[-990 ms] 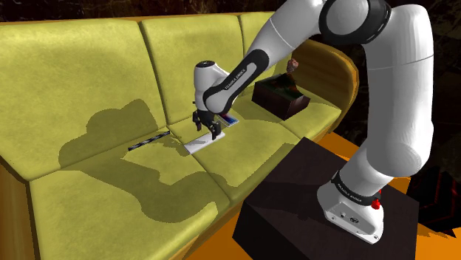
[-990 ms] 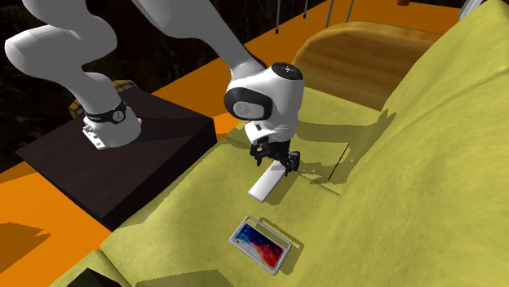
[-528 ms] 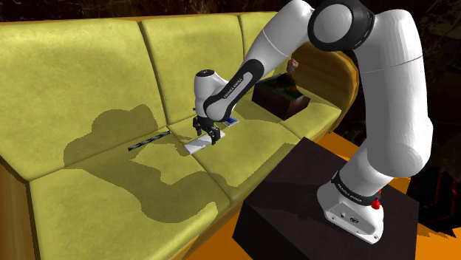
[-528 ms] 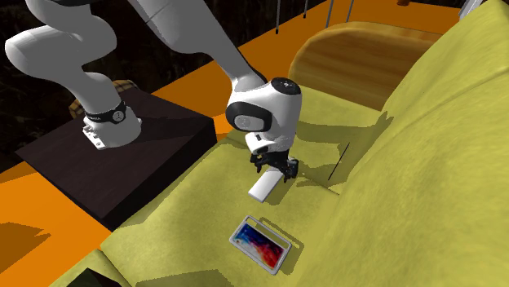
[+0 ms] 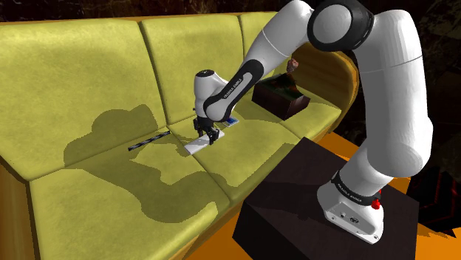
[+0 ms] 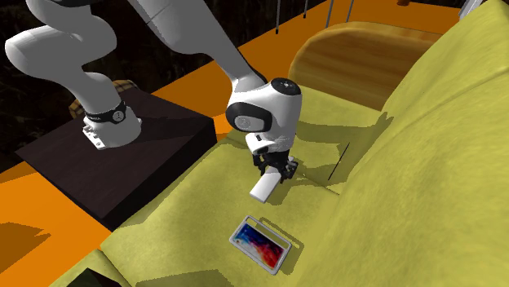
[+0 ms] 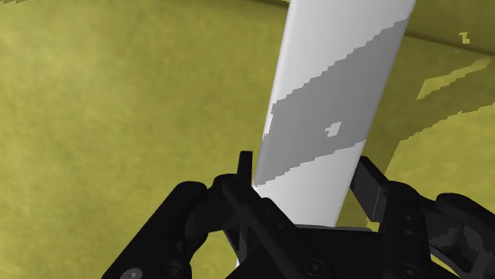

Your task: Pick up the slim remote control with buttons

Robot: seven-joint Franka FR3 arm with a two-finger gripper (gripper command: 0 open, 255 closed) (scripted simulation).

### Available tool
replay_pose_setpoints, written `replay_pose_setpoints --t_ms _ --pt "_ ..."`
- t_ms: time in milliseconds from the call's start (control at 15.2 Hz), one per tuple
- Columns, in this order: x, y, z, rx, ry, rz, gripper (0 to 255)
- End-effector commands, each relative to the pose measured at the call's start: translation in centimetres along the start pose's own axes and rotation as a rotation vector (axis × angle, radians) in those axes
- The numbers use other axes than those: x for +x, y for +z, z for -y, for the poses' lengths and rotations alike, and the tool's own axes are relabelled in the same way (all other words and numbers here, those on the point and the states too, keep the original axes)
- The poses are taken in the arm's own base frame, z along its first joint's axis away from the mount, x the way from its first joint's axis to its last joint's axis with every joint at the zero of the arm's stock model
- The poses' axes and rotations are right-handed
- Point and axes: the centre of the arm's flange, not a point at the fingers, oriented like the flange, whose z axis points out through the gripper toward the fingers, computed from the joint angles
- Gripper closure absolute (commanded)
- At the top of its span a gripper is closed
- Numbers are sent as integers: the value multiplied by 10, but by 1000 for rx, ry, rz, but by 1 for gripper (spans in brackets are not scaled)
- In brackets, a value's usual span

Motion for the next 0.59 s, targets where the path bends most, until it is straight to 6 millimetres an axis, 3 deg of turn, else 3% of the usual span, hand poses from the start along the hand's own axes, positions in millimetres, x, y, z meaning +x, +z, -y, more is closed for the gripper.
replay_pose_setpoints --t_ms 0,528 --pt "-1 1 -1 -3 -1 0 255" --pt "0 -36 -2 -3 -1 0 255"
